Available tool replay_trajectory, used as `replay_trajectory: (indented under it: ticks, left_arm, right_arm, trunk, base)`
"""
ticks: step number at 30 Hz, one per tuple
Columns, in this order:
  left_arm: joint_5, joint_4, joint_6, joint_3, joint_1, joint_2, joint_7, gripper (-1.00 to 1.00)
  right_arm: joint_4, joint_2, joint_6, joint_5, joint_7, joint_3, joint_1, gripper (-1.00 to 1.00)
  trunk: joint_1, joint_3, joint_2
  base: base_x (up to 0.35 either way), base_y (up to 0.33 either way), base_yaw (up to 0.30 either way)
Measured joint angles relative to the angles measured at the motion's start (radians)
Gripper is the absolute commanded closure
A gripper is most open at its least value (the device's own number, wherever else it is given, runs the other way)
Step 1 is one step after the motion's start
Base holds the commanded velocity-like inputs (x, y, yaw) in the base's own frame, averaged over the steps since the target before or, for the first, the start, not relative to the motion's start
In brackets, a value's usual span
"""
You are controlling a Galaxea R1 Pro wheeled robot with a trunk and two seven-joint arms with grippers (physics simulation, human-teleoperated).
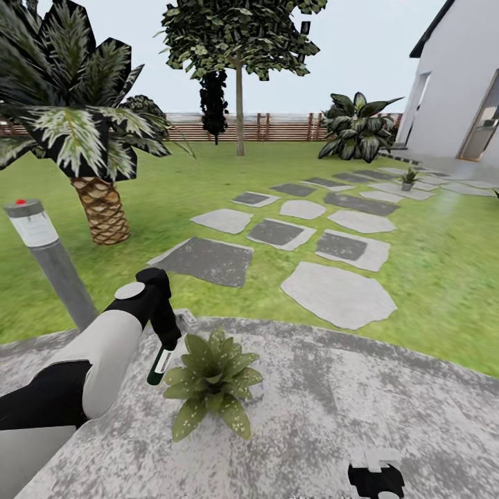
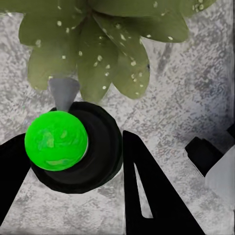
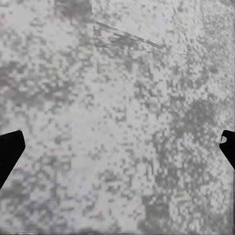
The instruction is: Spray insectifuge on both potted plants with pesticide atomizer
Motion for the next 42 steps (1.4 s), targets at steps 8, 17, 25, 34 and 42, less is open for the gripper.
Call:
replay_trajectory:
  ticks: [8, 17, 25, 34, 42]
  left_arm:
    - [0.0, 0.0, 0.0, 0.001, 0.0, 0.0, 0.0, 1.0]
    - [-0.001, 0.001, 0.0, 0.0, 0.008, 0.0, 0.001, 1.0]
    - [-0.128, -0.001, 0.0, -0.004, 0.021, 0.015, 0.0, 1.0]
    - [-0.133, -0.012, 0.003, 0.003, 0.021, 0.003, 0.0, 1.0]
    - [-0.135, -0.013, 0.002, 0.002, 0.022, 0.0, 0.0, 1.0]
  right_arm:
    - [0.0, 0.0, 0.0, 0.0, 0.0, 0.0, 0.0, -1.0]
    - [0.0, 0.001, 0.001, 0.0, 0.0, 0.0, 0.0, -1.0]
    - [-0.001, 0.001, 0.002, 0.0, 0.0, 0.001, 0.0, -1.0]
    - [0.0, 0.001, 0.002, 0.0, 0.0, 0.001, 0.0, -1.0]
    - [0.0, 0.002, 0.002, 0.0, 0.0, 0.001, 0.0, -1.0]
  trunk:
    - [-0.001, 0.0, 0.0]
    - [-0.001, 0.0, 0.0]
    - [0.0, 0.0, 0.0]
    - [-0.001, 0.0, 0.0]
    - [0.0, 0.0, 0.0]
  base:
    - [-0.106, -0.214, 0.268]
    - [0.132, -0.219, 0.027]
    - [0.008, -0.009, 0.115]
    - [0.177, 0.0, 0.001]
    - [0.005, 0.0, 0.059]
